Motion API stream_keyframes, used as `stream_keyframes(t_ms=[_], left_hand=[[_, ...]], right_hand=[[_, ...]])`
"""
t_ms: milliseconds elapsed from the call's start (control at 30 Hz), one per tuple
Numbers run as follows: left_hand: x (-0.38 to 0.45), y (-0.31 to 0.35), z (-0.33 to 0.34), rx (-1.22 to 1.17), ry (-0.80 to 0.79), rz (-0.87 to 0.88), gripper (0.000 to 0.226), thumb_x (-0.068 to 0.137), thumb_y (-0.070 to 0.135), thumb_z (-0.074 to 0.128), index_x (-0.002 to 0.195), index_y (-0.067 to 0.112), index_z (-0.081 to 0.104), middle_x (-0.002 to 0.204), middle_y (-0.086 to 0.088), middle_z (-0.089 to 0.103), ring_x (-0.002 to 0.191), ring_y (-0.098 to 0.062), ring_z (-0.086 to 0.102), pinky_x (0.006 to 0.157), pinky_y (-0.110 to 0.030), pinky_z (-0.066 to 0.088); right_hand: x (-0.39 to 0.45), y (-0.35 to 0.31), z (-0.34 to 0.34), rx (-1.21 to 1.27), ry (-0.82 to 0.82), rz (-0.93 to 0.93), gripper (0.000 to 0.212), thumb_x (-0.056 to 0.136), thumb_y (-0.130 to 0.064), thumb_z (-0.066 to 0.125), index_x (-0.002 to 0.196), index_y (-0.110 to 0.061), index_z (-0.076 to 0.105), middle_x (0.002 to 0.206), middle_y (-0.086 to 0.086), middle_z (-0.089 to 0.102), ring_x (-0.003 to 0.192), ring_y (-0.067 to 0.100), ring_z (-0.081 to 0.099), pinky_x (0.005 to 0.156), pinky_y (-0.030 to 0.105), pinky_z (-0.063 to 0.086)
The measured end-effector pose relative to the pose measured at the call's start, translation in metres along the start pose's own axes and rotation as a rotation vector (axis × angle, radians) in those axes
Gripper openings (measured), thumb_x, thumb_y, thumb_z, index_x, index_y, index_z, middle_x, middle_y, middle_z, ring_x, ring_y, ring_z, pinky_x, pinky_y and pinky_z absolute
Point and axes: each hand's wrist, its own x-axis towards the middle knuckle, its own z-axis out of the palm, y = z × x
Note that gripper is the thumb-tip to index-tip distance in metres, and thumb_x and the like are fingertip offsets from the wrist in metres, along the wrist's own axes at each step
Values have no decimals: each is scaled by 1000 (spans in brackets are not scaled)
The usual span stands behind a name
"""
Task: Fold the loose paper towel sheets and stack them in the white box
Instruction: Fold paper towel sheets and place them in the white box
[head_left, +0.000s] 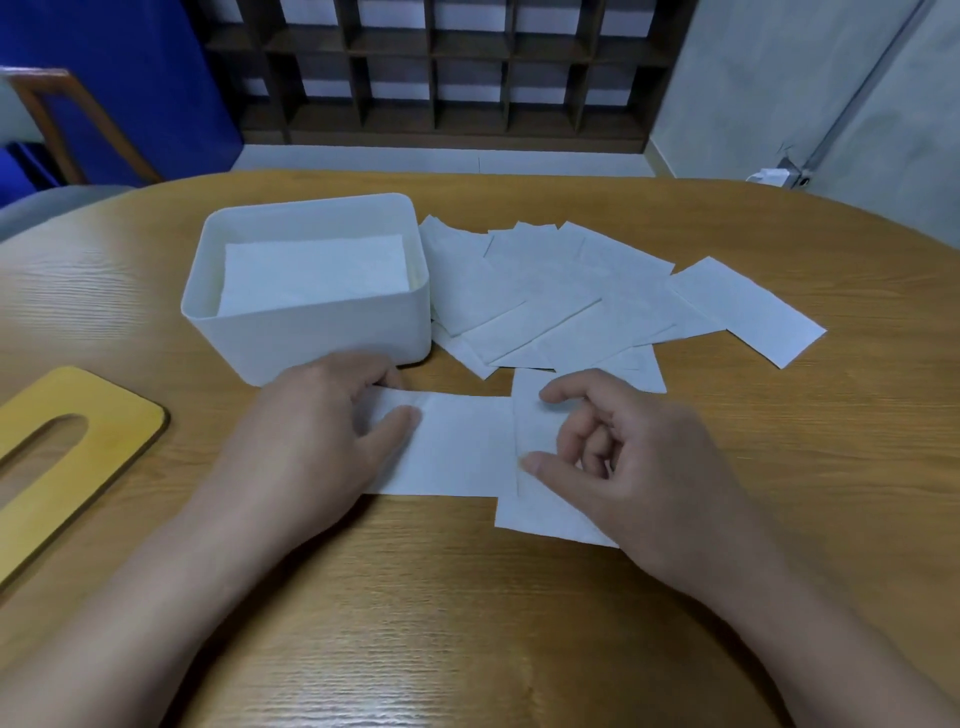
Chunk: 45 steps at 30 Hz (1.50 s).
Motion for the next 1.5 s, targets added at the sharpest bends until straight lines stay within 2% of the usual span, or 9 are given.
stream_keyframes(t_ms=[200, 500, 733, 833, 1067, 1167, 1267, 1400, 1500], left_hand=[[-2, 0, 5, 111, 59, 146, 21, 94, 31, 78, 114, 31, 76, 115, 14, 69, 111, -18, 60, 88, -45, 55], [-3, -2, 7, 136, 39, 185, 29, 93, 17, 77, 119, 29, 79, 117, 12, 67, 115, -20, 58, 92, -38, 49], [-12, 13, 15, 21, -64, 251, 42, 95, 6, 72, 124, 36, 78, 121, 19, 65, 120, -10, 56, 96, -30, 49], [-21, 28, 22, -21, -103, 306, 33, 100, 18, 72, 126, 36, 77, 121, 21, 63, 120, -10, 58, 97, -38, 53], [-17, 46, 9, -237, 46, 185, 62, 97, 41, 77, 151, 42, 47, 139, 36, 47, 128, 14, 46, 99, -6, 38], [-10, 50, 6, -307, -13, 228, 38, 105, 38, 73, 140, 42, 62, 143, 31, 59, 135, 6, 53, 112, -21, 43], [-9, 48, 5, -418, 11, 200, 11, 109, 32, 68, 104, 33, 77, 103, 13, 77, 108, -14, 70, 94, -38, 52], [-11, 49, -3, -452, 23, 167, 15, 107, 31, 68, 96, 30, 77, 78, 14, 69, 72, -12, 63, 63, -21, 44], [-10, 44, -7, -482, -2, 80, 14, 106, 30, 70, 96, 28, 80, 81, 13, 76, 67, -5, 66, 59, -20, 46]], right_hand=[[-2, 0, -6, -285, -167, -72, 47, 82, -78, 74, 117, -48, 65, 102, -22, 58, 90, 2, 56, 70, 20, 40], [0, 5, -18, -219, -163, -87, 13, 93, -56, 74, 99, -45, 72, 99, -22, 62, 89, 7, 59, 70, 19, 41], [3, 13, -25, 168, 64, -44, 16, 98, -29, 80, 84, -23, 79, 68, 2, 65, 61, 22, 59, 58, 29, 45], [5, 8, -25, 407, 102, -15, 17, 100, -24, 77, 87, -14, 81, 78, 18, 66, 70, 29, 58, 63, 31, 45], [3, -3, -17, 608, -24, -4, 20, 101, -23, 69, 89, -11, 81, 82, 18, 67, 75, 20, 60, 66, 27, 46], [4, -3, -16, 677, -80, -61, 20, 102, -17, 67, 89, -9, 79, 78, 5, 65, 74, 12, 58, 66, 22, 45], [5, -2, -15, 742, -88, -70, 21, 104, -25, 71, 96, -9, 81, 91, 6, 73, 84, 14, 66, 74, 25, 50], [7, -2, -18, 846, -35, -55, 67, 87, -78, 71, 121, -21, 80, 120, 8, 80, 115, 24, 76, 92, 44, 61], [4, -7, -18, 674, 84, -54, 63, 89, -75, 71, 127, -25, 77, 88, 17, 73, 75, 34, 69, 64, 47, 54]])
